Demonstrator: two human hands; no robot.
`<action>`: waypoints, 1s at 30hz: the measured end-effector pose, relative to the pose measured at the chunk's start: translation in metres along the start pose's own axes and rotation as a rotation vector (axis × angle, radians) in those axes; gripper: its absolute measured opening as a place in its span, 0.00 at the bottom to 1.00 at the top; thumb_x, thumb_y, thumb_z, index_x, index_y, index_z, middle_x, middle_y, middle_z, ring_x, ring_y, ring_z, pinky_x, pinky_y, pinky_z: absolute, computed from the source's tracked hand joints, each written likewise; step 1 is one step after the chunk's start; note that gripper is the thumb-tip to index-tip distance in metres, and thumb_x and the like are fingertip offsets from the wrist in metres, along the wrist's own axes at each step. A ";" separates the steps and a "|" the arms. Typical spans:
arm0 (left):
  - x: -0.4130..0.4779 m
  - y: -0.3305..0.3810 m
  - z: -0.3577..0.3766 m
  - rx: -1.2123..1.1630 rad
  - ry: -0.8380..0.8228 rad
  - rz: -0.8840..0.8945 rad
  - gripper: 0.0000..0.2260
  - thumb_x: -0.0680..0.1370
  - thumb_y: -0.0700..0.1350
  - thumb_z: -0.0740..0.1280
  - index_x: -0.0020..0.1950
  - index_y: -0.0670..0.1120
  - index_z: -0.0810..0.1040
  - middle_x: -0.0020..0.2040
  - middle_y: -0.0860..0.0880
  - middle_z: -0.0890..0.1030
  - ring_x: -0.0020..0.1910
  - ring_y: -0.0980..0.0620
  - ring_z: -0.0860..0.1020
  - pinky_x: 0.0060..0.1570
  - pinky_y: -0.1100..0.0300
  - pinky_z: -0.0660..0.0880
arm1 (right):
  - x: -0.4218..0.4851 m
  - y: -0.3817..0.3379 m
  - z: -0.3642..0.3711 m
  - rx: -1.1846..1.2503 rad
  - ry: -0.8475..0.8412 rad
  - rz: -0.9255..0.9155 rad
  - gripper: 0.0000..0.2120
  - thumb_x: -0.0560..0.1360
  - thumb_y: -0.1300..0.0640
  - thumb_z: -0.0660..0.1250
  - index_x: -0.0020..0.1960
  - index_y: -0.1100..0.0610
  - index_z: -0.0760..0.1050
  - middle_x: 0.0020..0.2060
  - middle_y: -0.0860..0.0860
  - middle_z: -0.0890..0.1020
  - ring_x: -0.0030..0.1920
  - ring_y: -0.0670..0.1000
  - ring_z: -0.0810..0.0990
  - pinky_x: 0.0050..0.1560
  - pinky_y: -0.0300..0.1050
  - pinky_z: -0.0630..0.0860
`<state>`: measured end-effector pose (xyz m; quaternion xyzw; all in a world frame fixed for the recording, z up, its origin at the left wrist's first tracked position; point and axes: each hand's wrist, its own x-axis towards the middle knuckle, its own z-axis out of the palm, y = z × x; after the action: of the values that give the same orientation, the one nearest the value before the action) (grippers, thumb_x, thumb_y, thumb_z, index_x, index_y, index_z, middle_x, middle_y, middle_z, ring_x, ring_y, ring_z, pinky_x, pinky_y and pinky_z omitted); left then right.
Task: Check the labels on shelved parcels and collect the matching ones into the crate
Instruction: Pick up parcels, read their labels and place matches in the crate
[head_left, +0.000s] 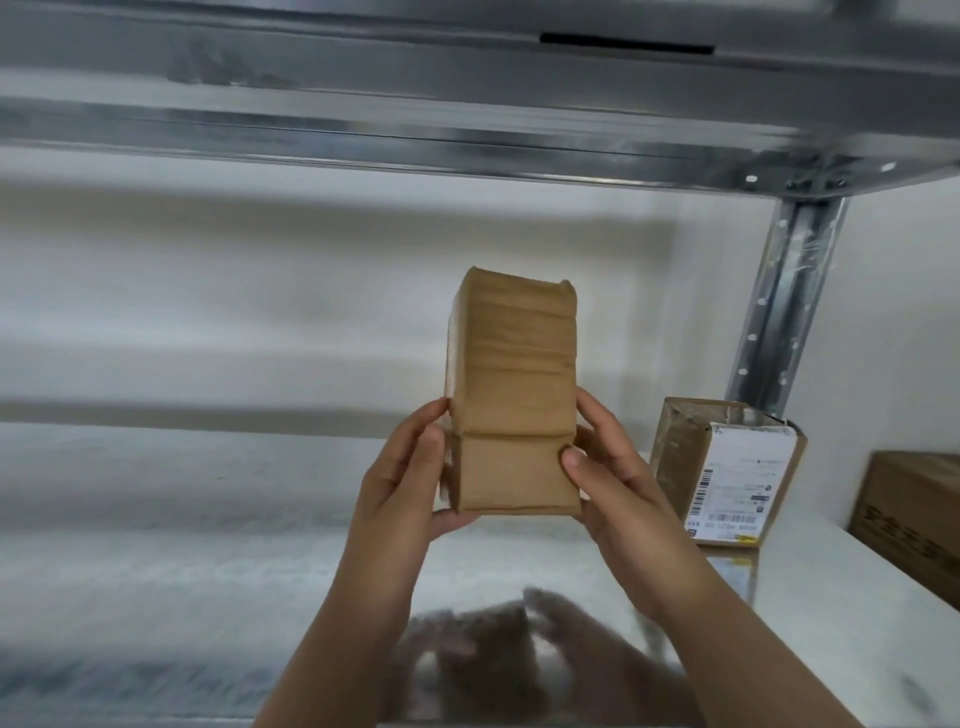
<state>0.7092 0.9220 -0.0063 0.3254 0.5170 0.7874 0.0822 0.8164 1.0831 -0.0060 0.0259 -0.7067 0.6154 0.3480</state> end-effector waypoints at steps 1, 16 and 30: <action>-0.001 0.000 0.000 -0.024 -0.069 0.005 0.17 0.81 0.59 0.64 0.69 0.59 0.79 0.63 0.52 0.83 0.62 0.51 0.83 0.52 0.51 0.84 | -0.001 0.000 0.000 0.013 -0.033 0.008 0.28 0.78 0.52 0.68 0.75 0.33 0.69 0.70 0.45 0.79 0.69 0.50 0.80 0.66 0.54 0.79; -0.004 0.002 0.001 0.018 -0.257 0.096 0.25 0.78 0.49 0.66 0.76 0.55 0.73 0.63 0.51 0.85 0.63 0.51 0.83 0.56 0.60 0.81 | -0.001 0.004 0.002 -0.035 -0.082 -0.074 0.35 0.72 0.44 0.73 0.75 0.27 0.65 0.74 0.44 0.76 0.73 0.49 0.76 0.71 0.55 0.76; 0.002 -0.010 -0.005 0.064 0.106 0.114 0.14 0.84 0.38 0.63 0.63 0.57 0.77 0.52 0.45 0.87 0.47 0.46 0.87 0.35 0.50 0.84 | 0.003 0.006 0.002 -0.121 0.064 -0.009 0.18 0.72 0.48 0.74 0.62 0.42 0.83 0.57 0.60 0.83 0.60 0.61 0.82 0.55 0.50 0.85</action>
<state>0.7022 0.9236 -0.0149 0.3145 0.5263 0.7900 -0.0007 0.8108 1.0834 -0.0095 -0.0117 -0.7310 0.5705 0.3741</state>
